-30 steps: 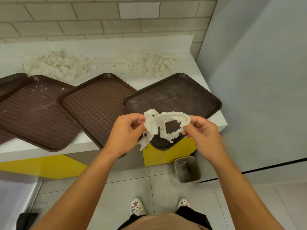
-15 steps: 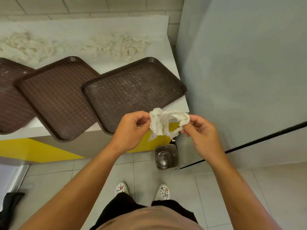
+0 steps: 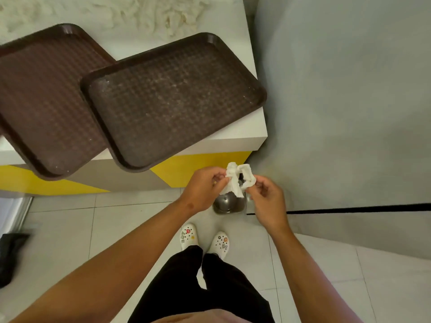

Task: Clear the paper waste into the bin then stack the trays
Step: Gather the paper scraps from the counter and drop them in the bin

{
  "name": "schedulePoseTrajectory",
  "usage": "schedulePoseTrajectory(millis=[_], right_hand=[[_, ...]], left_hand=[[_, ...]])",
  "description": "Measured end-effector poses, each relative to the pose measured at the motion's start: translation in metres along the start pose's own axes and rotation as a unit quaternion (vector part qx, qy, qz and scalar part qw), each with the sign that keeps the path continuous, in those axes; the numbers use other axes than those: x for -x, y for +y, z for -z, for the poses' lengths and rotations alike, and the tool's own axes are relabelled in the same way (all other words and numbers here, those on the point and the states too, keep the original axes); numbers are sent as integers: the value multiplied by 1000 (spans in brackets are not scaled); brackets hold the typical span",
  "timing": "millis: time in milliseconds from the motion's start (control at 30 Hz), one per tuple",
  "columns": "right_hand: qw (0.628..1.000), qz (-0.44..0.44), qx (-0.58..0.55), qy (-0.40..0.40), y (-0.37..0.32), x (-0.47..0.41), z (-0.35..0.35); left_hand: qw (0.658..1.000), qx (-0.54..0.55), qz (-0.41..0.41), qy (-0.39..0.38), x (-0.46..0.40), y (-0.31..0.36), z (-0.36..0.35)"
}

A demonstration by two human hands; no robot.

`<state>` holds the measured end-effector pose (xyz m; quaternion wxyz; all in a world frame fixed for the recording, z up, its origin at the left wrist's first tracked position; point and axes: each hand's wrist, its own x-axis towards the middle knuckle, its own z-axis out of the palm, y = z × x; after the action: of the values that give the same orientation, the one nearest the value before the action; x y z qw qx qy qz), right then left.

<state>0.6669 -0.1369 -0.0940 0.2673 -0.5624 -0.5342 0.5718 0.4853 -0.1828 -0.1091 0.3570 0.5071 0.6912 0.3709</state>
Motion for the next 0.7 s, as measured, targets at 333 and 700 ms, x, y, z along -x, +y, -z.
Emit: schedulePoseTrajectory(millis=[333,700], right_hand=[[996,-81,23,33,141,-83,-43],[985,-145,73,56,317,-159,-70]], left_hand=[[995,-23,89,-45,-56,-139,-91],[977,-85,148,-124,-89,-295,-183]])
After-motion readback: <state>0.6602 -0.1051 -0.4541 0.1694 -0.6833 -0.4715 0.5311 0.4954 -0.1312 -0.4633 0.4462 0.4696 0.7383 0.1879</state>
